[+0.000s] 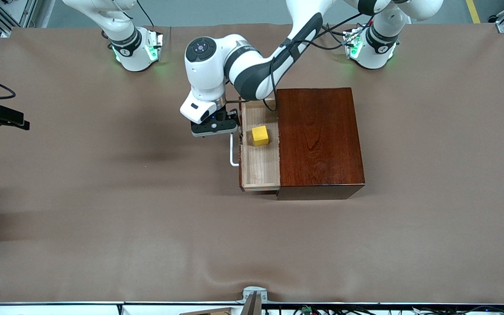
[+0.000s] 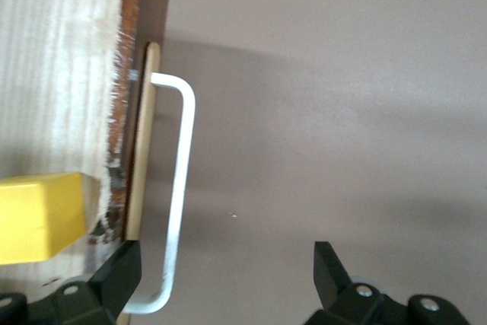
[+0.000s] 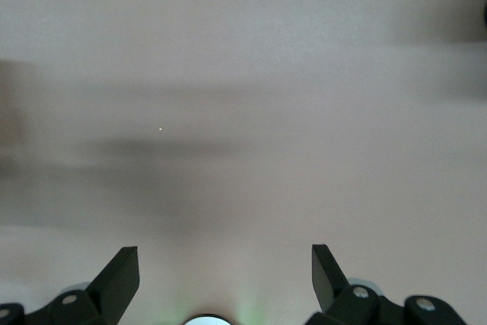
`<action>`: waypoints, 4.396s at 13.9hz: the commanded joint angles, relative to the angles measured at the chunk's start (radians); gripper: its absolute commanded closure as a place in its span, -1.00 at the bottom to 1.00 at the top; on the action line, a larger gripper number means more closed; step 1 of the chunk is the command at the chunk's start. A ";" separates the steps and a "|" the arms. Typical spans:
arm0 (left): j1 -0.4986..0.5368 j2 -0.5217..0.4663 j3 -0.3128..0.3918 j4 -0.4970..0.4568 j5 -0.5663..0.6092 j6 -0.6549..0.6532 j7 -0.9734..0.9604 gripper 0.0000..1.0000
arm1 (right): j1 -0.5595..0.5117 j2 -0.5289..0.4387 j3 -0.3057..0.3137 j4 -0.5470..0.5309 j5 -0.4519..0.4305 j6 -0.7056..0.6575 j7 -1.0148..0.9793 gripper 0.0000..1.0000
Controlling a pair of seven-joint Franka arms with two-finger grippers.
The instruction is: Open drawer, take yellow block, close drawer
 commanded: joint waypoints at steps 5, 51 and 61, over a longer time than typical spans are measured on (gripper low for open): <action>0.166 -0.317 0.017 -0.017 0.003 -0.356 0.183 -1.00 | 0.109 0.000 0.017 0.004 0.002 -0.071 0.382 -1.00; 0.965 -0.888 -0.176 -0.649 0.003 -0.386 0.998 -1.00 | 0.959 0.437 0.013 -0.087 0.175 0.707 2.178 -1.00; 0.968 -0.895 -0.176 -0.649 0.003 -0.389 1.000 -1.00 | 0.953 0.434 0.014 -0.080 0.181 0.705 2.201 1.00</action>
